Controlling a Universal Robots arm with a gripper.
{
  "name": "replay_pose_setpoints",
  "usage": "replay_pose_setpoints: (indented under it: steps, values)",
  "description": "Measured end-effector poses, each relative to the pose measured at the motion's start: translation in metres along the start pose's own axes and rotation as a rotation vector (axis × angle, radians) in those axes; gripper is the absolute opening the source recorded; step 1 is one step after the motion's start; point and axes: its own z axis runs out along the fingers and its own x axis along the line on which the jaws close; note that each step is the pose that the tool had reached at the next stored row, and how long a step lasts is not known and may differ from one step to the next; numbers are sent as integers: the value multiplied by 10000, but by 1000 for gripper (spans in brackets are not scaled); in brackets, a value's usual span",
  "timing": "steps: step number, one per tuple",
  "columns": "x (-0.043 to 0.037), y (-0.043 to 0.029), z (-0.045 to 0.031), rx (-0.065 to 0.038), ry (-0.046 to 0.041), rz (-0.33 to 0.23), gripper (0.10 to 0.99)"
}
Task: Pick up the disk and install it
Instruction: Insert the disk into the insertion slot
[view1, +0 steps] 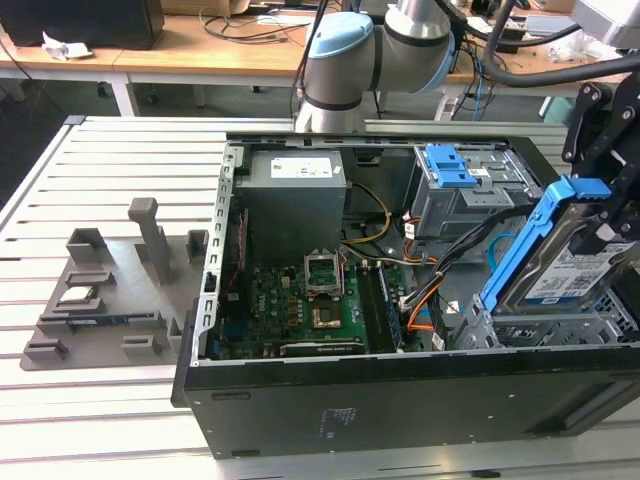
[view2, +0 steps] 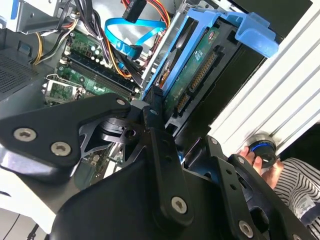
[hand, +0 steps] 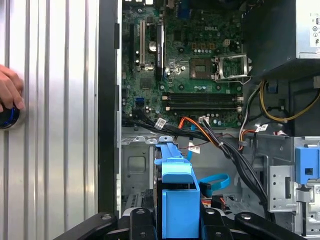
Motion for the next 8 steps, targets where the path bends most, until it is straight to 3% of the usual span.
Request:
replay_pose_setpoints:
  steps: [8]
  values:
    - [6, -7, 207, 0, 1, 0, 365]
